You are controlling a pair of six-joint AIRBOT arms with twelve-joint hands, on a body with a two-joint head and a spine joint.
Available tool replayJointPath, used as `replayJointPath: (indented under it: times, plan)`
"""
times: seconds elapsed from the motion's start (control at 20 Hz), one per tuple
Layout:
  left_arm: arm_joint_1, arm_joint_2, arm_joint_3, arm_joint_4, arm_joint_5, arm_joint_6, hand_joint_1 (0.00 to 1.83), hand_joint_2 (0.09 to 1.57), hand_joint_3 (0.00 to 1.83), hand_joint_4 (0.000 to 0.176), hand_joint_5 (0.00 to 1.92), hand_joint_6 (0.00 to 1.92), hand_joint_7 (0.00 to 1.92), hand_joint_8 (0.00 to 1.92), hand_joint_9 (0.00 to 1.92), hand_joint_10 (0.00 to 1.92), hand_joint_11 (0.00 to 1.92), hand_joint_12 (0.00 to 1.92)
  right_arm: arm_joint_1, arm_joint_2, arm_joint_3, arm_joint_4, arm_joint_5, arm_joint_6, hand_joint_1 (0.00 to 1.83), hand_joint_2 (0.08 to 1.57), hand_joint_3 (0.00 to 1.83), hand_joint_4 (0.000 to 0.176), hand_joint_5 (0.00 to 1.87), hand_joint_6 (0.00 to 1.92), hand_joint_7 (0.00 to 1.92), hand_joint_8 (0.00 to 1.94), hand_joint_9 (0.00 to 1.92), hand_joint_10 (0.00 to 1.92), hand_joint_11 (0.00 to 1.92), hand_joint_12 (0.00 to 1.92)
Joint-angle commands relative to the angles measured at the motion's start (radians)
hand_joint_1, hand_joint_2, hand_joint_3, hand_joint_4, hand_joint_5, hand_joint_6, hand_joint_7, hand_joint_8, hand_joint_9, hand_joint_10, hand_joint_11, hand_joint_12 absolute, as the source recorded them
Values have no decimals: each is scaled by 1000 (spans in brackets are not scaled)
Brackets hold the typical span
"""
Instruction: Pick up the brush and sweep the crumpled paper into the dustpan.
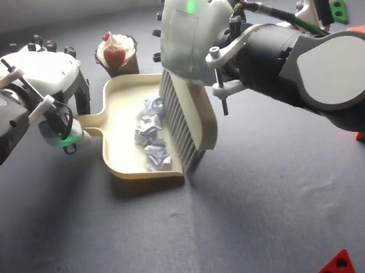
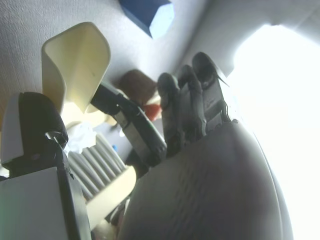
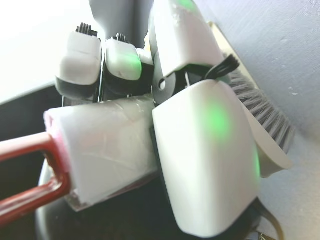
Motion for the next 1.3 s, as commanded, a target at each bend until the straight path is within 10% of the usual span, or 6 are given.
replayJointPath:
  times: [0.0,1.25]
  plan:
    - [-11,0,7,37,-77,4,1119,1073,1,0,1075,823,310,1,158,5,0,420,2,4,4,-84,-74,11,1541,1162,0,97,951,1921,954,1941,1238,1921,1337,1921]
    - [-17,-3,4,26,-87,10,1128,1074,1,0,1073,826,307,3,166,0,0,352,-60,-68,78,-287,-257,272,1515,1167,1,70,922,1921,898,1941,1213,1921,1321,1921]
